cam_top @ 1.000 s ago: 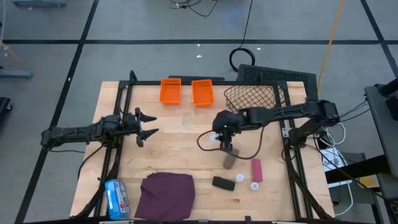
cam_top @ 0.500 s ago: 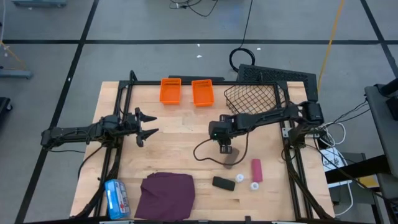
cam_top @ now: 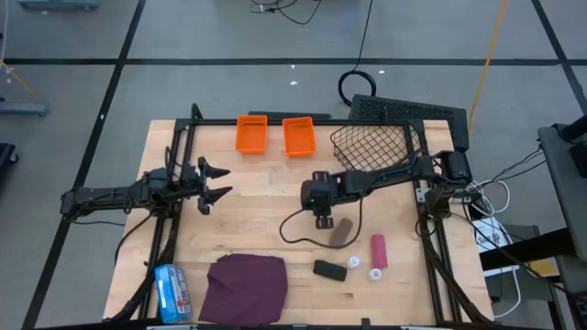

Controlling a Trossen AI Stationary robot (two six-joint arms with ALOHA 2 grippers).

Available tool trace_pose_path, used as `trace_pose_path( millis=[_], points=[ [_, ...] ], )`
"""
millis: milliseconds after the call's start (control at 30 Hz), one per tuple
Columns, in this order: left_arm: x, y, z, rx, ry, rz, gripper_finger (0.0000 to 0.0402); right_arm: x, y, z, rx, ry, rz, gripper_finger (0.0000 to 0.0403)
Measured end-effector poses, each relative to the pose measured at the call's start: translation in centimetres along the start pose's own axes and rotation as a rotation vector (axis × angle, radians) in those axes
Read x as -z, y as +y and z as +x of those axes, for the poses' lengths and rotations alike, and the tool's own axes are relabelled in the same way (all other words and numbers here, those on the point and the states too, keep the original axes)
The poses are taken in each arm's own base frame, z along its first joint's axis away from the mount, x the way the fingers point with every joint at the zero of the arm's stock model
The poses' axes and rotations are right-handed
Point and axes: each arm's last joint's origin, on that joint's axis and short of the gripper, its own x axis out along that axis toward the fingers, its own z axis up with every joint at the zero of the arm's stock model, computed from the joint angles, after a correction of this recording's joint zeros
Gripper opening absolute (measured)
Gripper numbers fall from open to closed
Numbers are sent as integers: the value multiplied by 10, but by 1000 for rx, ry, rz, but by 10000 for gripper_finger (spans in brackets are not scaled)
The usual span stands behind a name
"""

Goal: Pick & Place Medicine items
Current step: Put the bottom transparent pill bottle into the left orange bin

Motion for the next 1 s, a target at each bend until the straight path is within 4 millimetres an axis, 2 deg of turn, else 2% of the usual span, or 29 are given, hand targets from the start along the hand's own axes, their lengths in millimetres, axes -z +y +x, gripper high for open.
trace_pose_path(
  millis=[300, 600, 1000],
  points=[
    [0, 0, 0, 1, 0, -49, 283, 11, 4, 6, -8, 123, -18, 129],
    [0, 0, 0, 1, -1, -114, 283, 11, 4, 7, -10, 129, -12, 134],
    [0, 0, 0, 0, -1, -152, 283, 6, 4, 9, -8, 73, -29, 207]
  ],
)
